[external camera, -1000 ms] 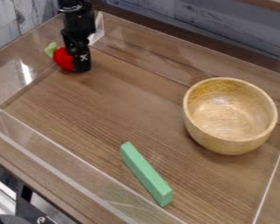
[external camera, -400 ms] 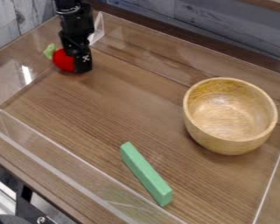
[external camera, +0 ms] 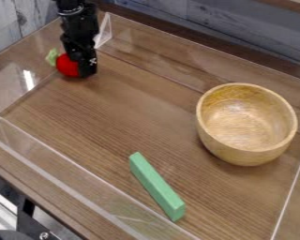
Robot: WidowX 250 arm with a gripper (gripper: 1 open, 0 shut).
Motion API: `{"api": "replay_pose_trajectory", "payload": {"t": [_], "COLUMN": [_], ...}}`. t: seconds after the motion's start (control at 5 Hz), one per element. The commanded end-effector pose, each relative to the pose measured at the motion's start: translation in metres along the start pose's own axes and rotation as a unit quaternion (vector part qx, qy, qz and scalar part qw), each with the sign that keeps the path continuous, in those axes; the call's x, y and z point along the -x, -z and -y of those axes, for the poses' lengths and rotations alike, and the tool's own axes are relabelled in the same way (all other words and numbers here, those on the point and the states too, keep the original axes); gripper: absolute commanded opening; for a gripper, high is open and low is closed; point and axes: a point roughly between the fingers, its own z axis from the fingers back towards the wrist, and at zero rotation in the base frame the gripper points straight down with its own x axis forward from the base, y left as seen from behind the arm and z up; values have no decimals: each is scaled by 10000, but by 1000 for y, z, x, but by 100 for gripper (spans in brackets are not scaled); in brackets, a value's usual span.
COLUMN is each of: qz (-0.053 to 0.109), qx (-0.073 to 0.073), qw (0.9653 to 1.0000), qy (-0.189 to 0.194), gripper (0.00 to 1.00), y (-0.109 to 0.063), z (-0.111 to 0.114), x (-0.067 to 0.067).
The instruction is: Move the red object to the right side of the table
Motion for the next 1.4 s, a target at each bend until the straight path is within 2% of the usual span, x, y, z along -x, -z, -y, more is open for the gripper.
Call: {"api": "replay_pose_trajectory", "payload": {"t": [0.0,0.2,0.4,0.6,0.8,1.0,1.2], "qz": [-48,146,240,349,464,553,611], "qx": [222,205,179,152,246,376,493], "qw": [9987,9979,9985,9989,9986,9975,9968], "qy": [-460,-594,-456,-267,18,225,142], "gripper": [0,0,0,0,0,0,0], "y": [-14,-43,-67,-89,-104,-110,-109], "z": [3,16,26,41,69,101,124], "x": [22,9,0,-15,-31,-49,-68]}}
